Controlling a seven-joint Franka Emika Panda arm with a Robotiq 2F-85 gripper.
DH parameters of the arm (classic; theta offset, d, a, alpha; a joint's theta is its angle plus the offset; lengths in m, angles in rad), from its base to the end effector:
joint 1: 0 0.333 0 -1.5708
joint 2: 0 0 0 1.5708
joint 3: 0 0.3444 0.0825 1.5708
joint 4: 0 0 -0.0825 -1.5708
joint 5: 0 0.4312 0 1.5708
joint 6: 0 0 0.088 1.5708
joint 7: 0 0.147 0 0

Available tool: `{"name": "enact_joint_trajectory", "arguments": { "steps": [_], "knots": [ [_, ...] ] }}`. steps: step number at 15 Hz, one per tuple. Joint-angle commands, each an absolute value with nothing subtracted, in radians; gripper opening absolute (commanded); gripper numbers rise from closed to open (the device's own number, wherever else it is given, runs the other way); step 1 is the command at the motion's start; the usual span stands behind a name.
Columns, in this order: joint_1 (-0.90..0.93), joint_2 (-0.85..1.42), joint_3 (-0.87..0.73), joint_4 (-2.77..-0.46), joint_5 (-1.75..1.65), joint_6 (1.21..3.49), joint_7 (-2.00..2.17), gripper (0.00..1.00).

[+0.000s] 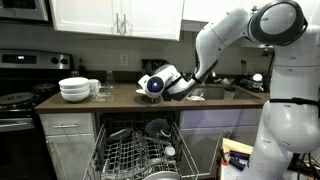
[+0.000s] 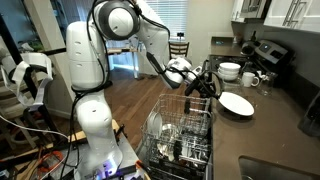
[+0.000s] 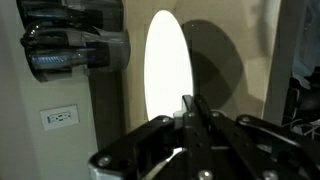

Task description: Take the plate from the counter and put it in the dishwasher

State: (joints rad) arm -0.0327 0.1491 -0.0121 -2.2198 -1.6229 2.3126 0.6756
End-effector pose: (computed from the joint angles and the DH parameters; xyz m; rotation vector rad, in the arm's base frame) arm 0.6065 -0.0761 0.2945 1.9852 0.5561 0.3453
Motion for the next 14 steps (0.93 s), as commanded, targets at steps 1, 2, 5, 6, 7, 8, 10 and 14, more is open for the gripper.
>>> {"name": "enact_joint_trajectory", "arguments": {
  "steps": [1,2,5,6,7,8,10,14],
  "knots": [
    [-0.014,0.127,0.001,-2.242,-1.665,2.273,0.698,0.02],
    [-0.009,0.125,0.005,-2.248,-1.667,2.271,0.697,0.02],
    [0.011,0.117,0.017,-2.272,-1.682,2.259,0.705,0.02],
    [0.016,0.116,0.022,-2.279,-1.689,2.255,0.708,0.02],
    [0.026,0.111,0.028,-2.288,-1.708,2.240,0.720,0.02],
    [0.031,0.110,0.033,-2.295,-1.724,2.229,0.729,0.02],
    [0.047,0.109,0.044,-2.309,-1.757,2.186,0.762,0.02],
    [0.070,0.109,0.066,-2.330,-1.784,2.090,0.818,0.02]
  ]
}}
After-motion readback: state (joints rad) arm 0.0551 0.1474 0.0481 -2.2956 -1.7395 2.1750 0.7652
